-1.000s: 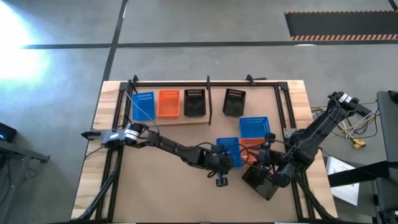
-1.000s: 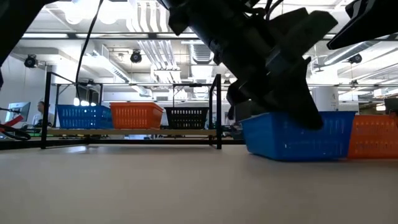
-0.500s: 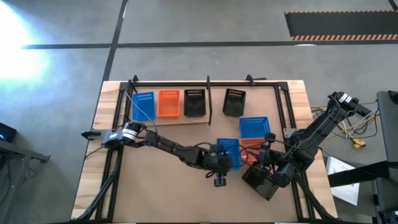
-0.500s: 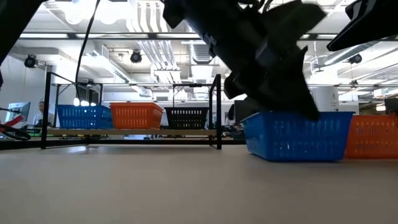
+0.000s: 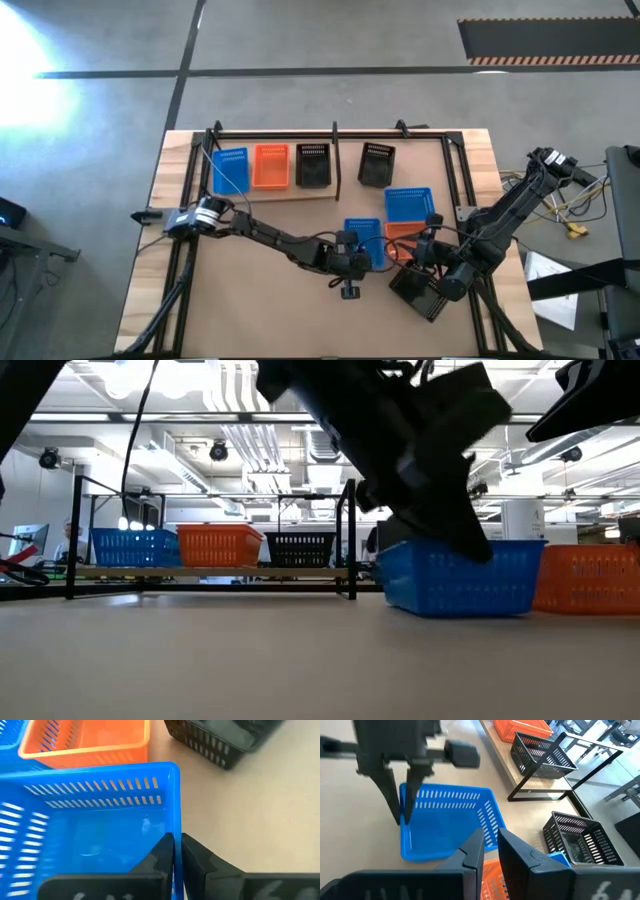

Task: Stack baskets on shelf by color
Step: Stack the bottom blue basket on top of the other blue basket on the shelf

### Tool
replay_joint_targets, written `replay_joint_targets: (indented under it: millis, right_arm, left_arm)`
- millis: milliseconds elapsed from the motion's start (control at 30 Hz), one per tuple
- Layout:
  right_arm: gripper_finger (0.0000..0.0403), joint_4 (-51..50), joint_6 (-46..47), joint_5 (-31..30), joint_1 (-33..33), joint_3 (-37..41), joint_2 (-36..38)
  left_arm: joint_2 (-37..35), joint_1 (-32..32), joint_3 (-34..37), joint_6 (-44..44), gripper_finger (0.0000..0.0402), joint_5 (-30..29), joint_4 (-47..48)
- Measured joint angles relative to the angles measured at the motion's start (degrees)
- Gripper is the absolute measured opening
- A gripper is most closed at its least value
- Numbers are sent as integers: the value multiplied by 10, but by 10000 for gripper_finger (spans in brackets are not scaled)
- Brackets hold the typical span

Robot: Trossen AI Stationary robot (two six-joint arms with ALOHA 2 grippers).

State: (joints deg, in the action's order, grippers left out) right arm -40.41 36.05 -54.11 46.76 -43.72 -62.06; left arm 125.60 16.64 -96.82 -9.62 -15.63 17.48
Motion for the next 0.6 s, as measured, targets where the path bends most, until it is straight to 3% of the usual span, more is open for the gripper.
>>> replay_joint_targets:
  millis: [100,333,600]
  right_arm:
    - [47,0,0,0,0,0,0]
    - [47,1,4,0,0,7,0]
    - [47,5,7,0,0,17,0]
  left_arm:
    - [-30,18,-1,14,2,-25,46]
    - [-125,68,5,-7,1,-64,255]
    - [-228,108,14,-121,1,-98,500]
